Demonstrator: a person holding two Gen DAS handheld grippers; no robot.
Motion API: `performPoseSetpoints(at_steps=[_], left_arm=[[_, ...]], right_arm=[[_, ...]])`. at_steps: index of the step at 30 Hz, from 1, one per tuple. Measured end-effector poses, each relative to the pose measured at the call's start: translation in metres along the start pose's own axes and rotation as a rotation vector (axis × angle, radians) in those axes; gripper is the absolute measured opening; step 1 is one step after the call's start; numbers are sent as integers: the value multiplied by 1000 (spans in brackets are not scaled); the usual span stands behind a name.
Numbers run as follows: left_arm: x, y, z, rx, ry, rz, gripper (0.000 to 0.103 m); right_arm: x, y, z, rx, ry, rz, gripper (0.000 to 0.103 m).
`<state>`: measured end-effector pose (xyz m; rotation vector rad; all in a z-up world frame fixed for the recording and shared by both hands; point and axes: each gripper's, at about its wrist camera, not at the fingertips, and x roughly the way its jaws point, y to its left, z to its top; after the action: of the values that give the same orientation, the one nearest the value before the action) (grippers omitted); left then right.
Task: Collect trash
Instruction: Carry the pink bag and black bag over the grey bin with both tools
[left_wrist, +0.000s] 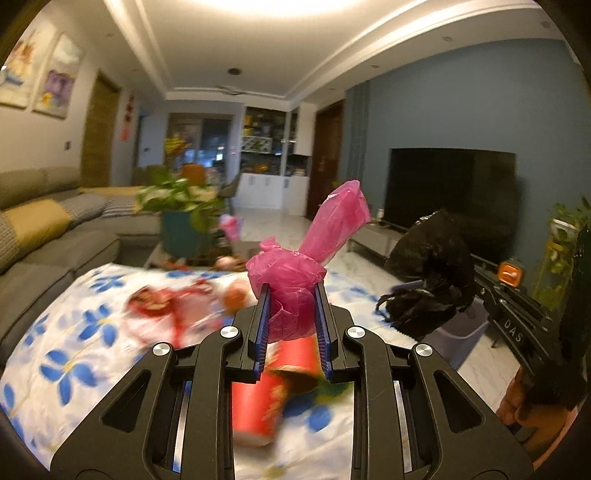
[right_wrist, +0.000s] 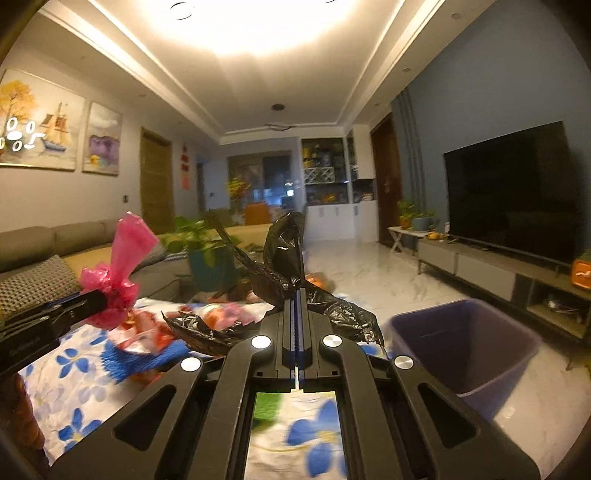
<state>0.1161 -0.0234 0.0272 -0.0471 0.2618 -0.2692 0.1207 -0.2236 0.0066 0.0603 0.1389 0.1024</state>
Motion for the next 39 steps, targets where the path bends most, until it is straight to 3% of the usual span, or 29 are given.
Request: performPoseSetpoints(at_steps=[10,15,27,39], left_arm=[[77,-79,22,29,-16,-164,22],[130,-121,20,45,-25,-215,22],[230,-171,1,48,54,-335,22],[263,-195,-15,79,75,-400,23]], right_arm=[[-1,-88,12,51,-55,-257,2],[12,-124,11,82,-54,-340,2],[51,-163,-2,89,-23,-443,2],[71,-183,-10,135,2,-431,2]])
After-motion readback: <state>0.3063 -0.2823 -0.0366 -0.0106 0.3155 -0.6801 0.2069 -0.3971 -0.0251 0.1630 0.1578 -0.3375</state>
